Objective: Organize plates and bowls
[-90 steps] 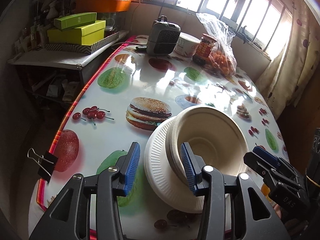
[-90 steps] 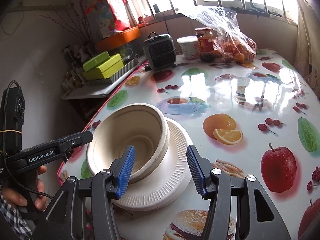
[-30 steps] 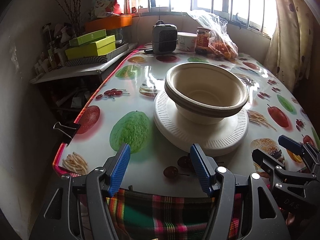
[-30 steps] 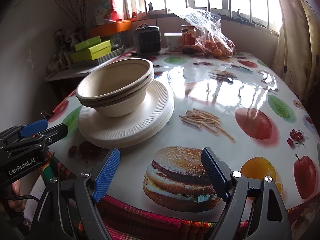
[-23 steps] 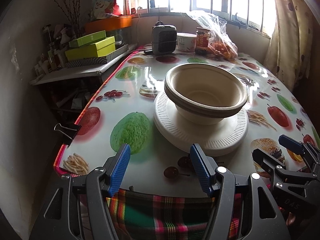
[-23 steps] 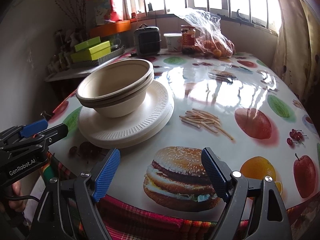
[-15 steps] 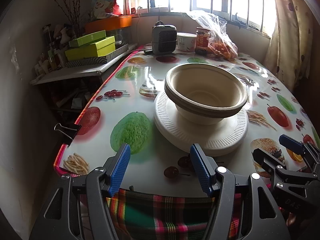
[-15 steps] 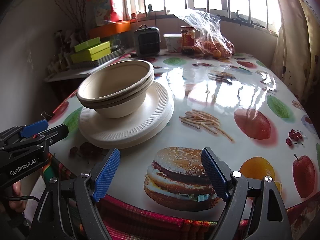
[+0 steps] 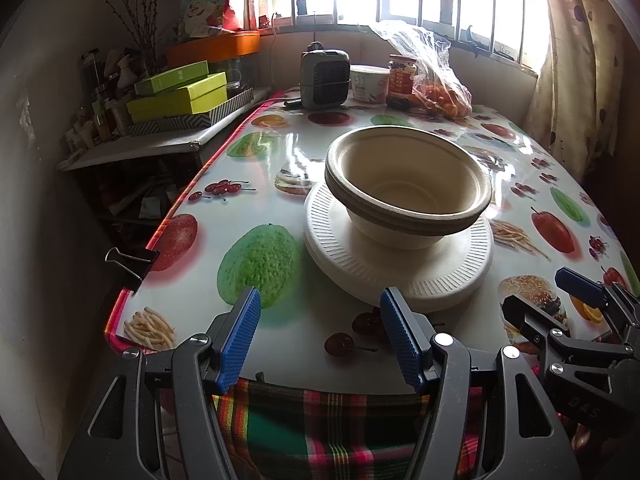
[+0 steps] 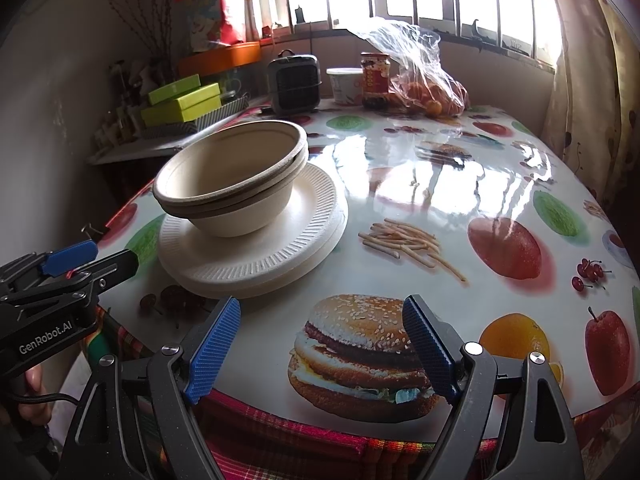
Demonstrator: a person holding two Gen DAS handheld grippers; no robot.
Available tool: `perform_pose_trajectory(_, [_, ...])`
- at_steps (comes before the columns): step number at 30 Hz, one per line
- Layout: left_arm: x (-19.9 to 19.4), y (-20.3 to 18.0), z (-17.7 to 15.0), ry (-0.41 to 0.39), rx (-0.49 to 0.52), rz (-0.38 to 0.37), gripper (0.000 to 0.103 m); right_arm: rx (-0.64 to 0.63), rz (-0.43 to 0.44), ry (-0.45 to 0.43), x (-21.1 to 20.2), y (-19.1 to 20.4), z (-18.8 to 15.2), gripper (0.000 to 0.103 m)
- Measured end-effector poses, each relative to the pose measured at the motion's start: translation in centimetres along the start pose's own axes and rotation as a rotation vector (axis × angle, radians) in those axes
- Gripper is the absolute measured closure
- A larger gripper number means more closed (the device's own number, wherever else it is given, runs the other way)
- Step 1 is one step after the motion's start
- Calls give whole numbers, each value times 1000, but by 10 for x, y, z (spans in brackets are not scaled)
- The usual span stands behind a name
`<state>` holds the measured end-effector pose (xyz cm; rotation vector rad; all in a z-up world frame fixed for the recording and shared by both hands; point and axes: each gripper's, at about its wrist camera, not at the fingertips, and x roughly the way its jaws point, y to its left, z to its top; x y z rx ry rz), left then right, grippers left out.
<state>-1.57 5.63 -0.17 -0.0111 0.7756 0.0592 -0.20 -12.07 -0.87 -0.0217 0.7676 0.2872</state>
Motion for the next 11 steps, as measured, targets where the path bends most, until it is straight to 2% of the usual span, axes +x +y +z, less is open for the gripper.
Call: perform_pose_trajectory(11, [0, 1, 3, -4, 4, -12, 40, 1, -1, 1, 0, -1, 1, 19])
